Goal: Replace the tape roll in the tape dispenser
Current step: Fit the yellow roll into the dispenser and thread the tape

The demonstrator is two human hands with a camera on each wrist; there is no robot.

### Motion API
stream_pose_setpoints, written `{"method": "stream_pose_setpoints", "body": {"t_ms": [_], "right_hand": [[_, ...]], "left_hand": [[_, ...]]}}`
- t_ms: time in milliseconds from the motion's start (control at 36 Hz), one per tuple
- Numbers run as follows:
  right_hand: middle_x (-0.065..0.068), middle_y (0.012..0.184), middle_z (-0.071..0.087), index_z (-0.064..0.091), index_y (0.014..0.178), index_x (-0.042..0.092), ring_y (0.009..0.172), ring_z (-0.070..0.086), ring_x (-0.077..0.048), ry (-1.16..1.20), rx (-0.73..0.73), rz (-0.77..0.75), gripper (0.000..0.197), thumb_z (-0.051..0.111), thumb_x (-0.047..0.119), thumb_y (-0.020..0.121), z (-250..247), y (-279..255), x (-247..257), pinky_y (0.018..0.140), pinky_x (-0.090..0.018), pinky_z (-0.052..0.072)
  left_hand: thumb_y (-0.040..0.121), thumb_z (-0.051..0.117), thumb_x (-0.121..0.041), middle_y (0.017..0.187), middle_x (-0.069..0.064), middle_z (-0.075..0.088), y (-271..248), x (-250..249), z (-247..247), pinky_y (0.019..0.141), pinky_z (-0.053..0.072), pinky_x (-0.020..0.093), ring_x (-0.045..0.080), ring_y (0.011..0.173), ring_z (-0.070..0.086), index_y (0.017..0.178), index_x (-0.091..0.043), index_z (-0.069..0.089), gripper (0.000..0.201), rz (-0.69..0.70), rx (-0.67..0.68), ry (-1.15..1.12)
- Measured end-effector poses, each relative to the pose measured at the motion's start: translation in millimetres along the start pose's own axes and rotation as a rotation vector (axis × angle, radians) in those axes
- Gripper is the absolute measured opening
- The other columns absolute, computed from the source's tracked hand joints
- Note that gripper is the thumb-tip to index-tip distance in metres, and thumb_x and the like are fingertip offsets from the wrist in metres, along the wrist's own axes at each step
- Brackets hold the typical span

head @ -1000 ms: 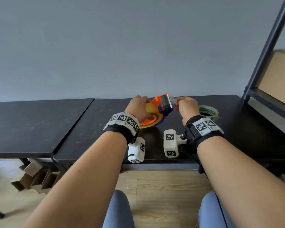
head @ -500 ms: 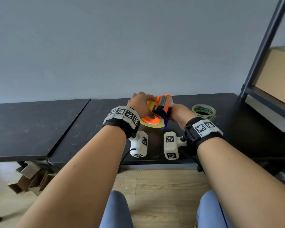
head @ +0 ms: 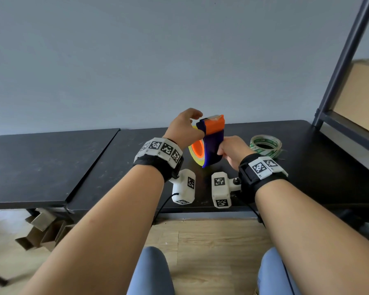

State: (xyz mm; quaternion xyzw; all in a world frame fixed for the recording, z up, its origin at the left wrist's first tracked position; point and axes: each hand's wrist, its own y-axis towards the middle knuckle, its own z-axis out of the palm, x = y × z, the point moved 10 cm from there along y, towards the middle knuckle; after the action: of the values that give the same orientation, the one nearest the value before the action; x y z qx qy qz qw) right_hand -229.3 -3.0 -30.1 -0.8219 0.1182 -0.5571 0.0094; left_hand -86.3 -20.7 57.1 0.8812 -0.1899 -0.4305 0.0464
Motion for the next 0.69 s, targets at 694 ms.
{"method": "stream_pose_setpoints", "body": {"t_ms": [694], "right_hand": [[-0.013,0.09,0.07,0.066,0.088,0.009,0.08,0.065,-0.028,0.234,0.046,-0.097,0.022,0.069,0.029,0.081,25,-19,36,0.077,-0.035,0.049]], "left_hand": [[0.091,0.056,-0.028,0.078,0.0,0.061,10,16,-59,0.059,0.036,0.024,0.019,0.074,0.054,0.08,-0.016,0.06,0.017,-0.02,-0.376,0.021]]}}
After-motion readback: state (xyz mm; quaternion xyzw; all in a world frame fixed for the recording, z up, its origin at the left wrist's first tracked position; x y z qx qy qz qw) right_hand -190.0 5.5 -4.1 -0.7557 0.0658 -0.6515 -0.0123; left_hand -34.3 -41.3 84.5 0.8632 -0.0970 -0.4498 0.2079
